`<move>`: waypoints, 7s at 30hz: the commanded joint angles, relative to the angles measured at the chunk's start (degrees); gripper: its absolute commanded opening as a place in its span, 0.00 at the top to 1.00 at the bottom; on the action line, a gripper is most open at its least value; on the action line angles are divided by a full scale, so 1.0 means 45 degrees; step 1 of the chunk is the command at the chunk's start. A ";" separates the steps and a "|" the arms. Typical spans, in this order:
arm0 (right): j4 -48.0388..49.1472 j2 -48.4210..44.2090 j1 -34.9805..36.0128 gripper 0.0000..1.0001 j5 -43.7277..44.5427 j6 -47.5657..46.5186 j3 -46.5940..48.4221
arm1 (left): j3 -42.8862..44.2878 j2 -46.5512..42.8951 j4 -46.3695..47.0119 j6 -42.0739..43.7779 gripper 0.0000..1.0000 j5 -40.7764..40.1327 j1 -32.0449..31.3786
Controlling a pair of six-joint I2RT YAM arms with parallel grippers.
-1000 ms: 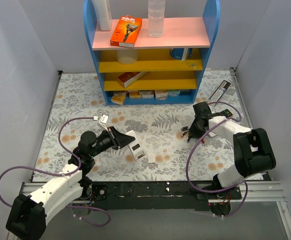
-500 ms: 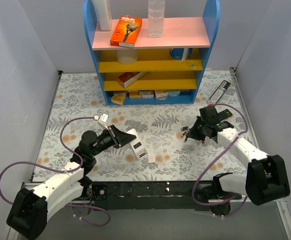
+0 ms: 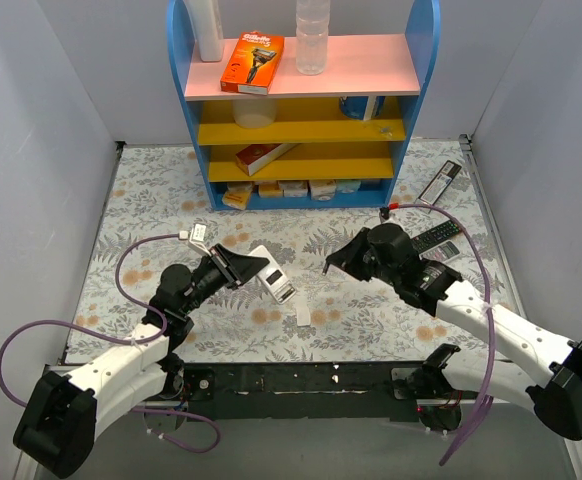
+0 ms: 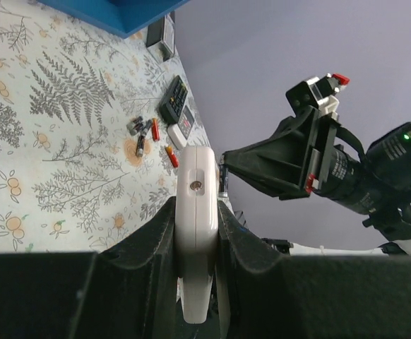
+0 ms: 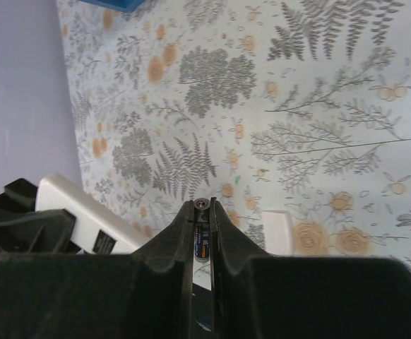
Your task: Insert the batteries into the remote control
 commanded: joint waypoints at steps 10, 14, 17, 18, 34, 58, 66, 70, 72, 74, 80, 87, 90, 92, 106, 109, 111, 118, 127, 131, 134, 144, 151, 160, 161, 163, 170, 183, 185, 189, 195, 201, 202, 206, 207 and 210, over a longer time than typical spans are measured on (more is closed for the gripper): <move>0.2031 0.1012 0.3634 0.99 0.3853 0.1135 0.2189 | -0.0505 0.0073 0.2482 -0.0561 1.00 -0.2439 -0.0372; 0.2109 0.1695 0.4143 0.99 0.4166 0.1116 0.2580 | -0.0467 0.0230 0.2678 -0.0758 1.00 -0.2635 -0.0431; 0.2207 0.1949 0.4397 0.99 0.4459 0.1116 0.2717 | -0.0545 0.0249 0.2854 -0.0973 1.00 -0.2927 -0.0490; 0.2188 0.1989 0.4475 0.99 0.4576 0.1116 0.2756 | -0.0545 0.0269 0.2912 -0.0993 1.00 -0.2967 -0.0509; 0.0959 0.2908 0.4944 0.99 0.5787 0.2072 0.3499 | -0.0330 0.0562 0.3089 -0.0973 1.00 -0.3709 -0.0744; 0.0586 0.3181 0.5042 0.99 0.6178 0.2834 0.3421 | -0.0076 0.0464 0.2952 -0.1285 1.00 -0.4257 -0.0900; 0.0566 0.3337 0.5218 0.99 0.6120 0.2990 0.3401 | 0.0002 0.0425 0.3030 -0.1306 1.00 -0.4666 -0.0997; 0.0683 0.3415 0.5315 0.99 0.6022 0.3088 0.3401 | 0.0002 0.0464 0.3108 -0.1305 1.00 -0.4647 -0.1036; 0.0761 0.3474 0.5354 0.99 0.5906 0.3108 0.3421 | -0.0018 0.0464 0.3108 -0.1306 1.00 -0.4666 -0.1056; 0.0820 0.3474 0.5393 0.99 0.5808 0.3166 0.3440 | 0.0002 0.0445 0.3108 -0.1266 1.00 -0.4686 -0.1095; 0.0665 0.3552 0.5471 0.95 0.5788 0.3302 0.3479 | -0.0018 0.0328 0.3128 -0.1266 1.00 -0.4705 -0.1134; 0.0352 0.3201 0.5472 0.94 0.6548 0.3732 0.3284 | -0.0018 0.0132 0.3050 -0.1325 1.00 -0.4764 -0.1193; 0.0352 0.3122 0.5472 0.96 0.6841 0.3791 0.3284 | -0.0018 0.0132 0.3050 -0.1344 1.00 -0.4764 -0.1231; 0.0410 0.3122 0.5491 0.97 0.6920 0.3772 0.3342 | -0.0018 0.0152 0.3088 -0.1364 1.00 -0.4764 -0.1271; 0.0254 0.3044 0.5725 0.99 0.7760 0.3654 0.3538 | 0.0060 0.0015 0.2972 -0.1306 1.00 -0.4959 -0.1525; 0.0099 0.2986 0.5784 0.99 0.7994 0.3616 0.3577 | 0.0060 -0.0063 0.2913 -0.1305 1.00 -0.4979 -0.1544; -0.0019 0.2947 0.5804 0.99 0.8169 0.3635 0.3577 | 0.0041 -0.0121 0.2874 -0.1306 1.00 -0.4999 -0.1603; -0.0175 0.2830 0.5862 0.98 0.8463 0.3635 0.3518 | 0.0021 -0.0141 0.2835 -0.1325 1.00 -0.5057 -0.1700; -0.0098 0.2907 0.6077 0.98 0.8445 0.3518 0.3557 | 0.0080 -0.0063 0.2932 -0.1364 1.00 -0.5135 -0.1837; -0.0098 0.3083 0.6253 0.98 0.8288 0.3440 0.3616 | 0.0099 -0.0083 0.2933 -0.1383 1.00 -0.5233 -0.1915; -0.0117 0.3161 0.6409 0.99 0.8210 0.3401 0.3616 | 0.0138 -0.0083 0.2913 -0.1403 1.00 -0.5389 -0.1915; -0.0468 0.3201 0.6604 0.98 0.8423 0.3654 0.3461 | 0.0255 -0.0258 0.2816 -0.1384 1.00 -0.5701 -0.1935; -0.0527 0.3103 0.6604 0.98 0.8717 0.3947 0.3382 | 0.0217 -0.0161 0.2952 -0.1462 1.00 -0.5526 -0.1935; -0.0410 0.2966 0.6624 0.98 0.9147 0.3987 0.3460 | 0.0178 -0.0180 0.3010 -0.1344 1.00 -0.5370 -0.1954; -0.0391 0.2966 0.6624 0.98 0.9186 0.3987 0.3479 | 0.0139 -0.0200 0.3069 -0.1344 1.00 -0.5389 -0.1974; -0.0410 0.2908 0.6604 0.98 0.9264 0.4026 0.3479 | 0.0138 -0.0219 0.3069 -0.1345 1.00 -0.5370 -0.1954; -0.0527 0.2927 0.6604 0.92 0.9225 0.4279 0.3441 | 0.0158 -0.0161 0.3244 -0.1266 1.00 -0.5233 -0.1954; -0.0703 0.2927 0.6605 0.79 0.9147 0.4280 0.3440 | 0.0021 -0.0278 0.3245 -0.1500 1.00 -0.5389 -0.1954; -0.0723 0.2908 0.6604 0.78 0.9108 0.4260 0.3440 | -0.0018 -0.0298 0.3284 -0.1539 1.00 -0.5428 -0.1955; -0.0761 0.2927 0.6604 0.75 0.9030 0.4182 0.3440 | -0.0096 -0.0239 0.3362 -0.1676 1.00 -0.5467 -0.1974; -0.0742 0.2908 0.6604 0.73 0.9049 0.3968 0.3499 | -0.0174 -0.0180 0.3441 -0.1833 1.00 -0.5467 -0.1974; -0.0449 0.2946 0.6605 0.73 0.8913 0.3519 0.3557 | -0.0233 -0.0180 0.3460 -0.2028 1.00 -0.5487 -0.1974; -0.0410 0.2927 0.6624 0.71 0.8893 0.3441 0.3538 | -0.0252 -0.0180 0.3460 -0.2047 1.00 -0.5487 -0.1974; -0.0176 0.2908 0.6624 0.64 0.8835 0.2913 0.3596 | -0.0349 -0.0200 0.3440 -0.2184 1.00 -0.5506 -0.1974; -0.0098 0.2888 0.6605 0.63 0.8815 0.2835 0.3577 | -0.0369 -0.0200 0.3440 -0.2242 1.00 -0.5506 -0.1955; -0.0039 0.2849 0.6624 0.59 0.8834 0.2503 0.3616 | -0.0486 -0.0219 0.3460 -0.2398 1.00 -0.5545 -0.1955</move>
